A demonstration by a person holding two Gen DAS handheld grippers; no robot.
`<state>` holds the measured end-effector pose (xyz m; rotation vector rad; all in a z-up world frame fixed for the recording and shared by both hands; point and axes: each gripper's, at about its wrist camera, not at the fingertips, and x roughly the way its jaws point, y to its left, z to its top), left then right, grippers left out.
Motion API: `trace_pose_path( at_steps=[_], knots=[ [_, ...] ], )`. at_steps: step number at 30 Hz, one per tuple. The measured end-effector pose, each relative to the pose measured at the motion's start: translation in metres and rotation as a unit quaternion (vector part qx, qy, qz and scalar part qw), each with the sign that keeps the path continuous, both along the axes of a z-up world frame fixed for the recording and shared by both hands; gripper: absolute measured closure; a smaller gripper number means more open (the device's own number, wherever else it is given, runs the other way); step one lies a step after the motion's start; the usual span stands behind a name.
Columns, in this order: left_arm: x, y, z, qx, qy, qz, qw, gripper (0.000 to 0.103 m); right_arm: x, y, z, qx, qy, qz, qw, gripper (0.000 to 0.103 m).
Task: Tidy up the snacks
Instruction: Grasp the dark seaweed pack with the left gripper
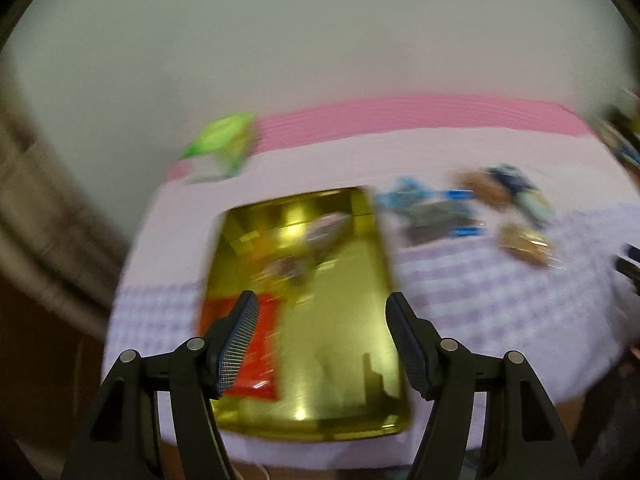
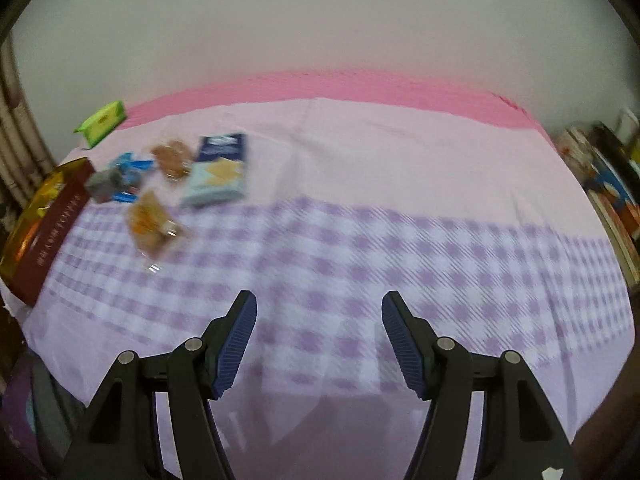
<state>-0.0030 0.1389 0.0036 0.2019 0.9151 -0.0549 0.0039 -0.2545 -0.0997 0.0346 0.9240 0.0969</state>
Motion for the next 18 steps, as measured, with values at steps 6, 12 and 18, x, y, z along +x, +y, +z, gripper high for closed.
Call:
trace_pose_path(
  at_steps=[6, 12, 18],
  knots=[
    [0.046, -0.059, -0.005, 0.013, 0.051, -0.182, 0.9819, 0.036, -0.008, -0.010, -0.004, 0.026, -0.017, -0.012, 0.999, 0.040],
    [0.091, -0.098, -0.036, 0.056, 0.103, -0.304, 0.9454, 0.036, -0.008, -0.018, -0.009, 0.048, -0.008, -0.022, 0.999, 0.040],
    [0.126, -0.112, -0.054, 0.066, 0.127, -0.360, 0.9219, 0.042, -0.003, -0.031, -0.017, 0.082, 0.010, -0.037, 0.996, 0.040]
  ],
)
